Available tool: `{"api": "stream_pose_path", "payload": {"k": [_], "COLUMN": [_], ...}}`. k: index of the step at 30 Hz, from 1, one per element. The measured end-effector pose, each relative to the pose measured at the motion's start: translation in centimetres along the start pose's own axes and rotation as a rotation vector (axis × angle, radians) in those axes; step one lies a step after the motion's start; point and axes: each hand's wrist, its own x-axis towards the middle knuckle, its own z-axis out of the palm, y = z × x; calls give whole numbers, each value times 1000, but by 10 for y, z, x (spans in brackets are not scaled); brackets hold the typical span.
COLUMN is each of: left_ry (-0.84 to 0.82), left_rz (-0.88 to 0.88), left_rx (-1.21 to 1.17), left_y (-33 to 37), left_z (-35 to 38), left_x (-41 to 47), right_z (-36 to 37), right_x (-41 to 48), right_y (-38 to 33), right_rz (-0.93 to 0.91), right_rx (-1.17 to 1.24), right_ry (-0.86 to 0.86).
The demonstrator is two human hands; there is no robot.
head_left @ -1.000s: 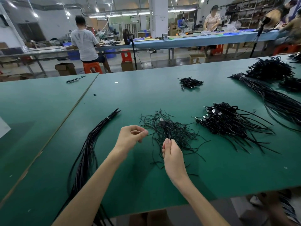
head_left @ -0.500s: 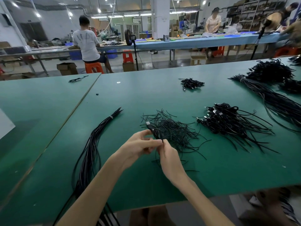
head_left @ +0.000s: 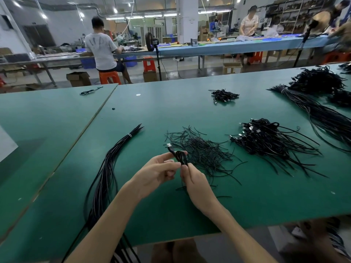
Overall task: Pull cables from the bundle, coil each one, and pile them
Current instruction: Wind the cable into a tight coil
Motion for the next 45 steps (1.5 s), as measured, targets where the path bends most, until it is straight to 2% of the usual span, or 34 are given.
{"api": "stream_pose_path", "payload": {"k": [6,9,12,16,25,31,37,41,45], "left_ry": [33,52,111,184,82,-197,-283,-233,-126], "left_rz": [36,91,140,178,36,61,84,84,120], "left_rx": [70,220,354,352,113,209,250,241,387], "left_y": [2,5,1,-5,-12,-6,-4,-6,-1], "left_z": [6,9,11,10,-4,0,3,-2,-3], "left_x": [-3,-7,-8,-9,-5,-2,3,1,-1], "right_z": [0,-2,-2,-1,-5,-13,-17,-16,-16], "right_x": [0,0,0,-1,-1,-2,-3,-4,-4], "right_y": [-1,-1,-3,-4,-6,-7,-9,-10,-9], "right_rz": [25,21,25,16,103,158,180,178,178], "right_rx": [144,189,188,161,364,512,570,569,556], "right_ry": [12,16,19,12,-33,-82,-114,-144,-150]}}
